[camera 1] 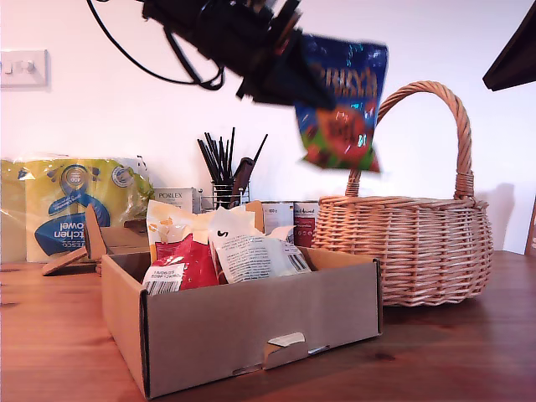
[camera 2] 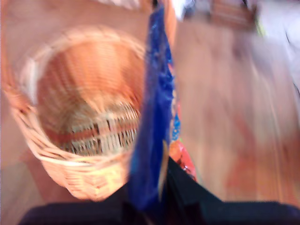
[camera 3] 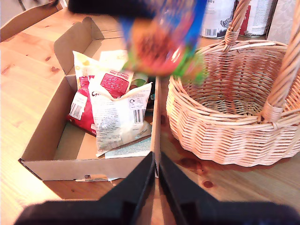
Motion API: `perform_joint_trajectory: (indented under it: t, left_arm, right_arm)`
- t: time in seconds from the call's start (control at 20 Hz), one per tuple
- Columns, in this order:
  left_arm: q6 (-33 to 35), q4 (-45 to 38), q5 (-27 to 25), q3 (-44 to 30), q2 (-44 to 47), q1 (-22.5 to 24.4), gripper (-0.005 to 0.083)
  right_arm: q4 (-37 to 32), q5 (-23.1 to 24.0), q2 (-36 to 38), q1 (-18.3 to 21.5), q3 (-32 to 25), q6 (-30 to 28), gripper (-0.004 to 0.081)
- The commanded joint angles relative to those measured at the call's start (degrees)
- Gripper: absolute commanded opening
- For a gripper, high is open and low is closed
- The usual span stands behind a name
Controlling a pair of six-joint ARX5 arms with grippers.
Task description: Move the bags of Easter eggs from the cardboard box on the left into the woven basket on the right side.
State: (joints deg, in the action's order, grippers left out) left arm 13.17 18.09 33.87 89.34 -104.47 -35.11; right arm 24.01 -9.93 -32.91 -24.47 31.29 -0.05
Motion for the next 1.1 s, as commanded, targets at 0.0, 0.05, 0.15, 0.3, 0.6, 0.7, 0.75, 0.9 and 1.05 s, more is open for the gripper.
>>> perform_joint_trajectory:
  t: [0.0,0.05,0.15,0.3,0.6,0.7,0.75,0.9,1.05]
  left_arm:
    - [-3.9,-4.7,-1.0,-0.4,-1.7,0.1,-0.0024]
    - [-5.3,-6.4,-2.0,-0.4,-2.0,0.1,-0.0024]
    - [-6.3,-8.6,-3.4,-0.4,-3.5,0.1,-0.0024]
    - [-11.5,-14.5,-3.6,-0.4,-8.2,-0.7,-0.0024]
    - [-21.8,-22.8,-5.2,-0.4,-15.0,-3.0,-0.0024]
    - [-22.1,-20.1,-5.2,-0.4,-15.2,-3.6,-0.0024]
    - [-21.7,-18.6,-5.0,-0.4,-15.2,-3.9,-0.0024]
    - [-21.8,-16.4,-1.9,-0.4,-15.2,-4.0,-0.0024]
    - [-22.6,-15.4,-2.0,-0.4,-15.2,-4.0,0.0026]
  right_arm:
    - [-0.3,0.0,0.1,-0.3,0.5,0.0,-0.0013]
    - [-0.3,0.0,0.1,-0.3,0.5,0.0,-0.0013]
    - [-0.4,0.0,0.1,-0.3,0.5,0.0,-0.0013]
    - [-0.5,0.0,0.1,-0.3,0.5,0.0,-0.0013]
    - [-0.4,0.0,0.1,-0.3,0.5,0.0,-0.0013]
    - [-0.3,0.0,0.1,-0.3,0.5,0.0,-0.0013]
    - [-0.3,0.0,0.1,-0.3,0.5,0.0,-0.0013]
    - [-0.4,0.0,0.1,-0.3,0.5,0.0,-0.0013]
    - [-0.5,0.0,0.1,-0.3,0.5,0.0,-0.0013]
